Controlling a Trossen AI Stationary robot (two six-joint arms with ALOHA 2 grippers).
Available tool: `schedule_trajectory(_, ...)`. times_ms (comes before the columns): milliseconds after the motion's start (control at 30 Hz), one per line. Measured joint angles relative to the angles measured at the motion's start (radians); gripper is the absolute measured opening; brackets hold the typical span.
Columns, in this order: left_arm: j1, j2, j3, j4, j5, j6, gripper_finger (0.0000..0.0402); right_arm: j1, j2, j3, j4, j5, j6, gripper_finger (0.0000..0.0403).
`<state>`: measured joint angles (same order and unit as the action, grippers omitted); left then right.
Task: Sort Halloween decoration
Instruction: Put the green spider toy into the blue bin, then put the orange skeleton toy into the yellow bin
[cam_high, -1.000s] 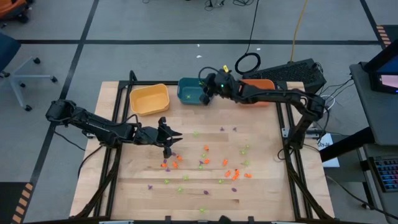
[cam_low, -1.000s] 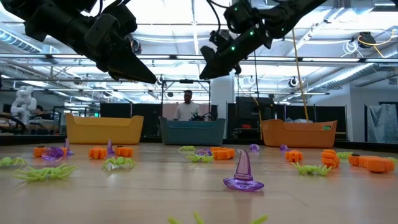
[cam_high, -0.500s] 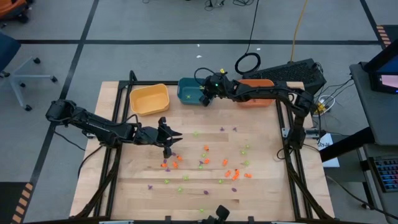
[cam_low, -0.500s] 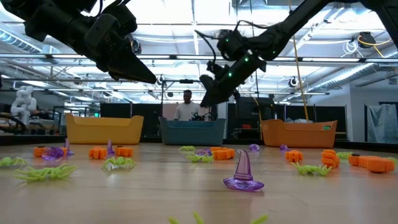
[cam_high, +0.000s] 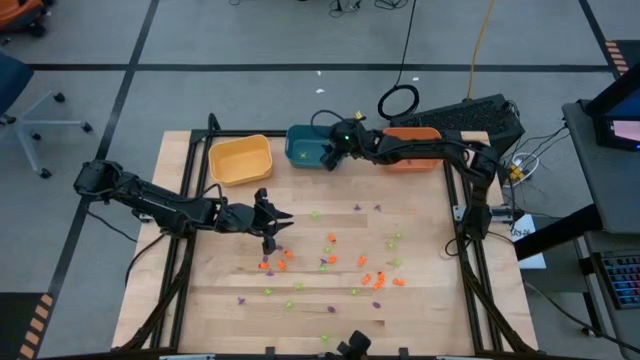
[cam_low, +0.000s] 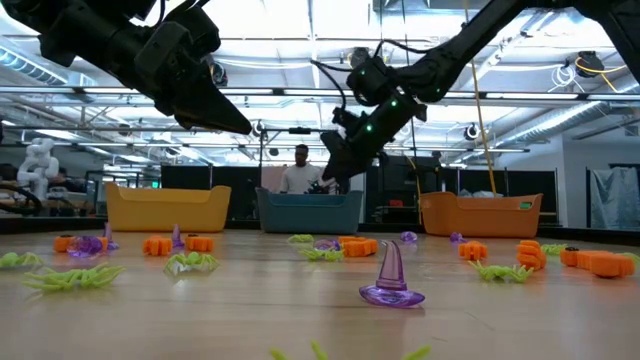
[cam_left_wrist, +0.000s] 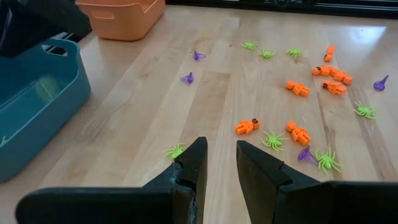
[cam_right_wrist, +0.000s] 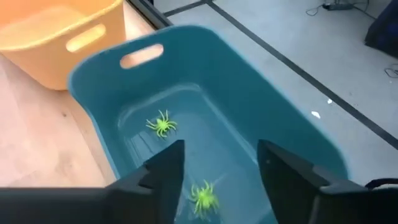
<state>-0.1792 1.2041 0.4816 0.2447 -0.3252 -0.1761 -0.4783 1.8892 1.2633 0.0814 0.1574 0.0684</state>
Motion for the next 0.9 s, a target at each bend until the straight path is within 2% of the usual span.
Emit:
schedule_trajectory(133, 0.0, 0.0, 0.0, 0.0, 0.0, 0.0, 0.0088, 0.033, -0.068, 0.0, -0.021, 0.0, -0.016, 0.023)
schedule_trajectory(233, 0.0, 0.0, 0.0, 0.0, 0.0, 0.0, 0.0088, 0.089, -0.151, 0.0, -0.089, -0.001, -0.036, 0.0236)
schedule_trajectory(467, 0.0, 0.0, 0.0, -0.001, 0.0, 0.0, 0.0088, 0.351, -0.33, -0.029, -0.302, 0.0, -0.037, 0.0221)
schedule_trajectory(567, -0.002, 0.0, 0.0, -0.001, 0.01, 0.0, 0.0088, 0.487, -0.361, -0.085, -0.297, 0.038, 0.007, 0.0214)
schedule_trajectory(733, -0.032, 0.0, 0.0, -0.006, 0.009, 0.052, 0.0088, 0.678, -0.355, -0.176, -0.27, 0.187, 0.083, 0.0211)
schedule_trajectory(900, -0.075, 0.0, 0.021, -0.144, 0.013, 0.112, 0.0088, 0.799, -0.353, -0.273, -0.135, 0.253, 0.174, 0.021)
